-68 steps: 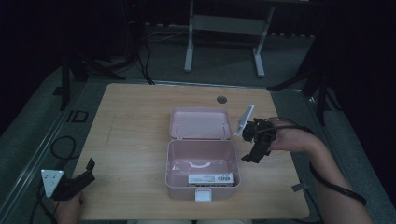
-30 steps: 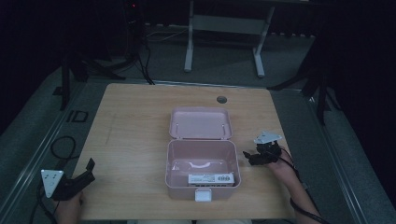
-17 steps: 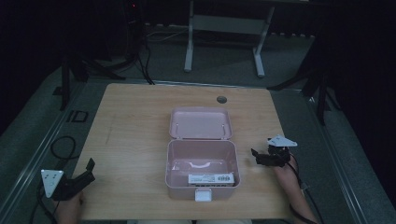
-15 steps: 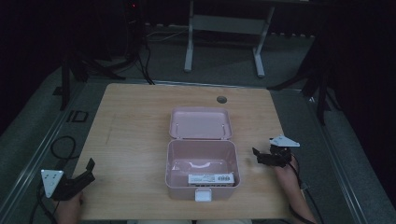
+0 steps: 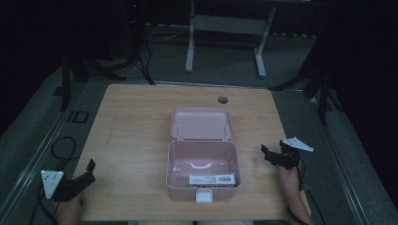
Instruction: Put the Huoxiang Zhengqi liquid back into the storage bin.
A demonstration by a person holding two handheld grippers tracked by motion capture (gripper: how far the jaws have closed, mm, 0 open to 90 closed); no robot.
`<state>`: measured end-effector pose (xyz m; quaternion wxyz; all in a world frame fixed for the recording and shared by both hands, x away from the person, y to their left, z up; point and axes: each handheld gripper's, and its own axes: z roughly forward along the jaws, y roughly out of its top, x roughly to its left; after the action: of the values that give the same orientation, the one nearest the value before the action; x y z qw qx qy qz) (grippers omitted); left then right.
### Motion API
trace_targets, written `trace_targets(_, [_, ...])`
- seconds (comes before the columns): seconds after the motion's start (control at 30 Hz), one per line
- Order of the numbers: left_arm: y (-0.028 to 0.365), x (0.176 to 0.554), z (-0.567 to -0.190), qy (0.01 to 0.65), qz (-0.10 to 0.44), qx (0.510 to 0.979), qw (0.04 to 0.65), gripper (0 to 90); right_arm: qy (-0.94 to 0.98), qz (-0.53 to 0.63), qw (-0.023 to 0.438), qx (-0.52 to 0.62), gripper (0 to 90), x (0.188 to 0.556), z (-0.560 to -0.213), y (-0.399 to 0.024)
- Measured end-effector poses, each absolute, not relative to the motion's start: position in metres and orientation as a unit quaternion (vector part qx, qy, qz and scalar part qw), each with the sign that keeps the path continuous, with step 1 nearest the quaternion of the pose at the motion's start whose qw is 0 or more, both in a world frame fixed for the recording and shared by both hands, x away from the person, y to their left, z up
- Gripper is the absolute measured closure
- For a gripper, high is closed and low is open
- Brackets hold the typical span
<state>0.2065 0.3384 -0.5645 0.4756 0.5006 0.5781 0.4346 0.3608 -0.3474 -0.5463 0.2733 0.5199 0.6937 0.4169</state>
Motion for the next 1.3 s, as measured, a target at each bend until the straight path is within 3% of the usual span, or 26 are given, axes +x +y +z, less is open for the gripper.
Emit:
trace_targets(0.27, [0.339,0.207,-0.565,0.578,0.434,0.5,0.476,1.2,0.665,0.421,0.285,0.547,11.6,0.356,-0.543,-0.364])
trace_targets(0.93, [0.34,0.206,-0.565,0.58,0.432,0.499,0.479,1.2,0.625,0.463,0.221,0.588,11.7,0.354,-0.552,-0.392])
trace_targets(1.3, [0.34,0.206,-0.565,0.58,0.432,0.497,0.479,1.2,0.649,0.444,0.217,0.579,11.8,0.357,-0.555,-0.386])
